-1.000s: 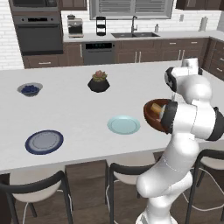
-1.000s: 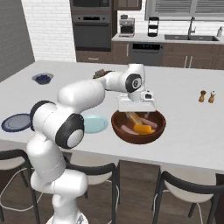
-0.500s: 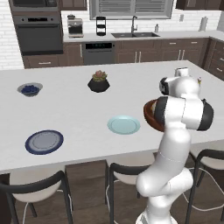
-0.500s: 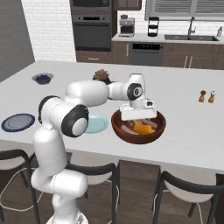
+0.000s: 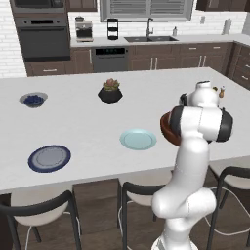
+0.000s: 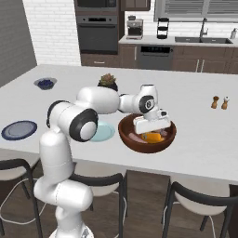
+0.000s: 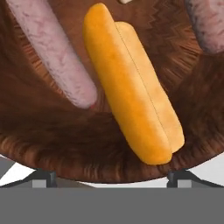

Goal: Place one bun and one sausage from the bowl on each plate.

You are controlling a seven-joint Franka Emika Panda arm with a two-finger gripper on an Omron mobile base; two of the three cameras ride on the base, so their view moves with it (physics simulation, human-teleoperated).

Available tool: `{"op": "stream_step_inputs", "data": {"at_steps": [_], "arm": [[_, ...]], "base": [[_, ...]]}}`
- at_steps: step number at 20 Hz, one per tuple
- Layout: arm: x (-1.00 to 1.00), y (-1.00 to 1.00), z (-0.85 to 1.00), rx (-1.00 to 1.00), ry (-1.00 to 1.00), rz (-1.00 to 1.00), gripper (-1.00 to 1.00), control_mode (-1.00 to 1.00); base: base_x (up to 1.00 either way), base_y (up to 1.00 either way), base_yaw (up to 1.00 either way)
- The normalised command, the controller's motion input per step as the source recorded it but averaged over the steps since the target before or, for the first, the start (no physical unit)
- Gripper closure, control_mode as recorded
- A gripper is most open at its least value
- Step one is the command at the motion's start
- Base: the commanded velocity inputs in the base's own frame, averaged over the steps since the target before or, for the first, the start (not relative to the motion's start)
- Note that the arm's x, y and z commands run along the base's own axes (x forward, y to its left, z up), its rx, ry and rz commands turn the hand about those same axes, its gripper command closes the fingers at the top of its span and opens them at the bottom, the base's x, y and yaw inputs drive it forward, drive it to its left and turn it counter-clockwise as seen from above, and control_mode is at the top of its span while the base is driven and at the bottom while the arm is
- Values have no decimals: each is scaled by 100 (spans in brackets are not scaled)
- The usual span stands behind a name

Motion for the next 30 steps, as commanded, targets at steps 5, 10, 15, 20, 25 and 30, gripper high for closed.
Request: {"op": "stream_step_inputs", "data": {"at_steps": [5, 10, 15, 20, 25, 30], "arm": [[38, -3, -18, 0, 0, 0, -100, -100], [37, -3, -23, 0, 0, 1, -100, -100], [21, -7, -23, 0, 7, 3, -100, -100], [-1, 0, -27, -1, 12, 4, -100, -100], [0, 1, 4, 0, 2, 5, -100, -100], [0, 7, 0, 0, 1, 17, -100, -100]], "base": [[0, 0, 0], [0, 0, 0], [0, 0, 0], [0, 0, 0], [0, 0, 0], [0, 0, 0]]}}
